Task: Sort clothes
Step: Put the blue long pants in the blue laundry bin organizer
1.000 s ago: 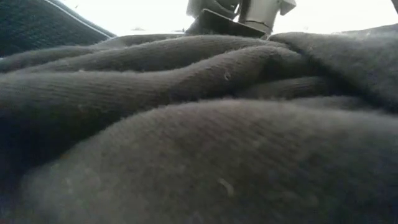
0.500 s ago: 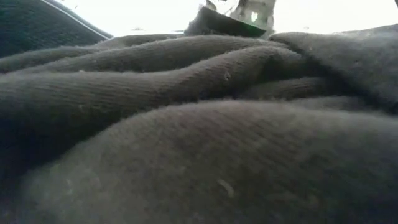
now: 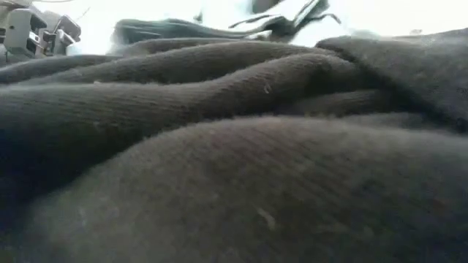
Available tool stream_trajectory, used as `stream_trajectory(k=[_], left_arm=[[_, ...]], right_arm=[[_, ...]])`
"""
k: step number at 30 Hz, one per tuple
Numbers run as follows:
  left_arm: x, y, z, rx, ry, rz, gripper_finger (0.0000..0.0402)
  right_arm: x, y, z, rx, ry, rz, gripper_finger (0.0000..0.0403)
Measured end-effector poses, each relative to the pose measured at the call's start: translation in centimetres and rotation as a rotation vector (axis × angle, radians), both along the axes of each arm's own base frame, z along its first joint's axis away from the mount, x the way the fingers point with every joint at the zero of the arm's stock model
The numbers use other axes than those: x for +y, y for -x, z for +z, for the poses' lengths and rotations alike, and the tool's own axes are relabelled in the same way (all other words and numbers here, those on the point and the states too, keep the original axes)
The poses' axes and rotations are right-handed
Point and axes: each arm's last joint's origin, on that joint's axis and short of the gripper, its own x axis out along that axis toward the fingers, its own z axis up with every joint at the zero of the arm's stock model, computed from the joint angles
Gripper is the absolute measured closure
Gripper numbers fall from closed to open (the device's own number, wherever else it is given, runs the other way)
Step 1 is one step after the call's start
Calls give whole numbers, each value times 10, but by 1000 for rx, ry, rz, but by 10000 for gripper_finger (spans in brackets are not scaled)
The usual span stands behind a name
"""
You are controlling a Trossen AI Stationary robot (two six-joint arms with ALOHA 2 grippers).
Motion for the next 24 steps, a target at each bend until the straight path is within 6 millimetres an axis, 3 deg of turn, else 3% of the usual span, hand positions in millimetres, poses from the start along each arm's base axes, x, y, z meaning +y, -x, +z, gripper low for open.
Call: stream_trajectory(k=[13, 24], left_arm=[[0, 0, 0, -1, 0, 0, 239], [0, 0, 0, -1, 0, 0, 239]], right_arm=[[-35, 45, 96, -321, 76, -116, 397], [-92, 67, 183, -718, 191, -241, 397]])
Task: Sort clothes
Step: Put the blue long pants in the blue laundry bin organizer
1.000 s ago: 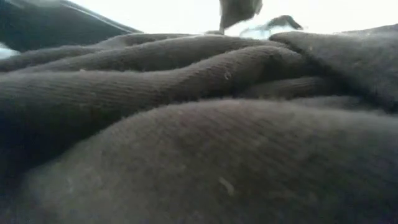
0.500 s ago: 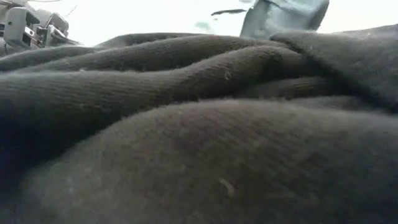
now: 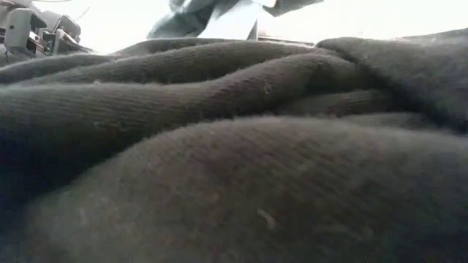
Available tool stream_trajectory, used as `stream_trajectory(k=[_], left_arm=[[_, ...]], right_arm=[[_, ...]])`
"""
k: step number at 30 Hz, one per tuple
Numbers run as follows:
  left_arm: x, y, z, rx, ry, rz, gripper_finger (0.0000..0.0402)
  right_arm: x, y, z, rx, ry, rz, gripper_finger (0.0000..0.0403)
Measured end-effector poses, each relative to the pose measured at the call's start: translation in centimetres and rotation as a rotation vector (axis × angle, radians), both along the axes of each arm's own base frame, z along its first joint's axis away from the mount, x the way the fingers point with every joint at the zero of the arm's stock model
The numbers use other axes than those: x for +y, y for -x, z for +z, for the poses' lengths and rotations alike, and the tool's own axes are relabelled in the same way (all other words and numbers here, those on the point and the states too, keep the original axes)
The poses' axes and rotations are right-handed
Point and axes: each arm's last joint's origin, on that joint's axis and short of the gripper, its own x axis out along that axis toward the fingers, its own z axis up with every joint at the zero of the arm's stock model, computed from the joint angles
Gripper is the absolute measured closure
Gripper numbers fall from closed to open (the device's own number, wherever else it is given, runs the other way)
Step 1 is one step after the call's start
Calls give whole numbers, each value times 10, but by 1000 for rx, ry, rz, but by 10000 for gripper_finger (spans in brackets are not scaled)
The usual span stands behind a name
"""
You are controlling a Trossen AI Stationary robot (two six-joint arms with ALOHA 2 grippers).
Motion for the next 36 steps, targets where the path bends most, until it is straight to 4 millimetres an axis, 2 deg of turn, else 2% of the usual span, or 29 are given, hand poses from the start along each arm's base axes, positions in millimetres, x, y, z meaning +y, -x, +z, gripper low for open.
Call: stream_trajectory(k=[4, 8, 11, 14, 18, 25, 30, 36], left_arm=[[0, 0, 0, 0, 0, 0, 239], [0, 0, 0, 0, 0, 0, 239], [0, 0, 0, 0, 0, 0, 239], [0, 0, 0, 0, 0, 0, 239], [0, 0, 0, 0, 0, 0, 239], [0, 0, 0, 0, 0, 0, 239], [0, 0, 0, 0, 0, 0, 239], [0, 0, 0, 0, 0, 0, 239]], right_arm=[[-23, 10, 22, -114, 47, -77, 397], [-44, 18, 35, -189, 103, -182, 397], [-57, 22, 38, -189, 147, -279, 397], [-70, 23, 31, -130, 144, -333, 397], [-85, 12, 5, 41, 89, -375, 397], [-108, -16, -60, 328, 0, -408, 396], [-122, -28, -107, 447, -81, -392, 396], [-133, -34, -151, 537, -165, -356, 396]])
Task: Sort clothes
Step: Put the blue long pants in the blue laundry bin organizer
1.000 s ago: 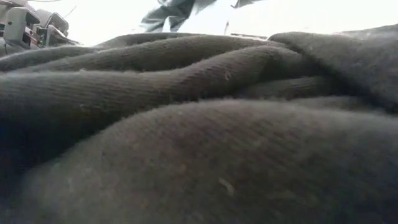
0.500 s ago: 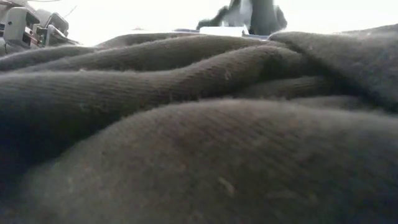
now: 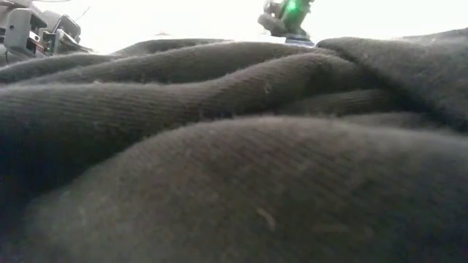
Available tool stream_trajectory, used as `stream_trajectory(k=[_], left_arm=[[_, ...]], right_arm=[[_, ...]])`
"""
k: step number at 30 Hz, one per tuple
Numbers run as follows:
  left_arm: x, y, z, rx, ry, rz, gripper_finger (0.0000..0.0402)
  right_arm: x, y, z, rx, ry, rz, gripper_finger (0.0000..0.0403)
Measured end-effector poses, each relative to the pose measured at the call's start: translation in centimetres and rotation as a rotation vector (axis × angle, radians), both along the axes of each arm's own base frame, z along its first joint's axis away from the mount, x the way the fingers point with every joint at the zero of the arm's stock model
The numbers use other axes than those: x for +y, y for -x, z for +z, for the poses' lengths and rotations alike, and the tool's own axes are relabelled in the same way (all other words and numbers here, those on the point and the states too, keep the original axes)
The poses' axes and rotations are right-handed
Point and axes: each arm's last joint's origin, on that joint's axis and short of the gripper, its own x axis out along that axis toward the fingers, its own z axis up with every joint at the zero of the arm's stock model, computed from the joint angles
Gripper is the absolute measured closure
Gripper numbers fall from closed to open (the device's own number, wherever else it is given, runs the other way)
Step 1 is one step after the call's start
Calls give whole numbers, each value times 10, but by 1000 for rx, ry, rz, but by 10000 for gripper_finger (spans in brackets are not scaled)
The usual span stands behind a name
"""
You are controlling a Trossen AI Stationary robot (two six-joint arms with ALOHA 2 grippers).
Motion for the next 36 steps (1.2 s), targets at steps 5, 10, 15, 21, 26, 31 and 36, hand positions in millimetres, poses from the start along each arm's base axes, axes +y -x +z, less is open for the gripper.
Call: stream_trajectory(k=[5, 10, 15, 21, 26, 31, 36], left_arm=[[0, 0, 0, -2, 0, 2, 239], [1, 0, 6, -63, -3, 32, 239], [1, 1, 10, -104, -4, 47, 239], [3, 1, 12, -123, 1, 107, 239], [5, 1, 11, -115, 11, 159, 239], [6, 2, 10, -36, 84, 199, 239], [5, 4, 16, -16, 117, 181, 239]], right_arm=[[-3, -1, -17, 19, -50, 14, 393], [-11, 2, -19, -9, -108, 26, 393], [-15, 4, -19, -25, -146, 42, 392], [-14, 4, -20, -23, -159, 54, 390], [-12, 7, -23, 25, -183, 50, 386], [-11, 11, -26, 70, -205, 46, 363], [-9, 13, -25, 86, -212, 47, 324]])
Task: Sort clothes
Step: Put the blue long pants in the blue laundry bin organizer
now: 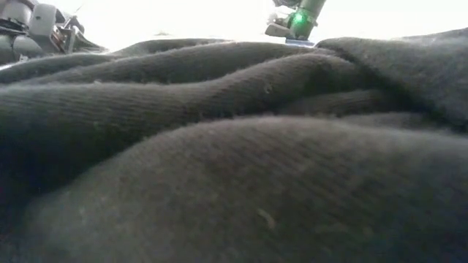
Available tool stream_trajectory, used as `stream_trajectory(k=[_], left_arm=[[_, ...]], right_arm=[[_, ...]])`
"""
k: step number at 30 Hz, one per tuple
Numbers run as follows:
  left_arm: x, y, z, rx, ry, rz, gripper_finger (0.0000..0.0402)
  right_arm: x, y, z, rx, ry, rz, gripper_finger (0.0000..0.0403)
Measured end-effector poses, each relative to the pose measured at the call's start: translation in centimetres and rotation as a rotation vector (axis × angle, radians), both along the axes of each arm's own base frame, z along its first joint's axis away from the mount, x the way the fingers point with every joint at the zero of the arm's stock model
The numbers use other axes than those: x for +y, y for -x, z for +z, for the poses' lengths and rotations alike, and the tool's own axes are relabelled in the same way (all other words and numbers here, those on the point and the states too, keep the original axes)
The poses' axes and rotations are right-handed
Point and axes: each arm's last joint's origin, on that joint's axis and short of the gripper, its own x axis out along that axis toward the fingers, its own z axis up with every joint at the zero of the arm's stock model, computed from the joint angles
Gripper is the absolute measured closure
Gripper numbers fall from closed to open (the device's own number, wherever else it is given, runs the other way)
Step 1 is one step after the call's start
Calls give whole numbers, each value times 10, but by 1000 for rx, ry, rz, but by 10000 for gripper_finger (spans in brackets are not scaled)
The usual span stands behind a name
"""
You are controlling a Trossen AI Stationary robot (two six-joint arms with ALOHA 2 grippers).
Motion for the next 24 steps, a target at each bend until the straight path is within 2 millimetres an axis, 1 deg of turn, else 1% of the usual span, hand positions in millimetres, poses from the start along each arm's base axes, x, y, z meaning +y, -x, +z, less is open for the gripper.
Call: stream_trajectory(k=[3, 5, 7, 10, 13, 15, 20, 24], left_arm=[[0, 2, 7, -11, -1, -5, 239], [0, 3, 12, -5, 0, -5, 239], [0, 4, 14, 18, 2, -5, 239], [0, 3, 20, 51, 5, -4, 240], [0, 1, 24, 103, 9, 6, 246], [0, -2, 26, 137, 21, 3, 251], [-4, -11, 33, 187, 51, -22, 260], [-5, -16, 41, 203, 52, -7, 261]], right_arm=[[1, 2, 6, 2, 4, -3, 296], [2, 5, 13, 2, 8, -1, 278], [6, 10, 24, -1, 16, 11, 264], [16, 20, 46, -26, 28, 25, 249], [31, 35, 67, -66, 27, 33, 246], [41, 45, 76, -74, 10, 36, 247], [72, 69, 85, -49, -56, 46, 248], [100, 83, 88, -33, -117, 67, 248]])
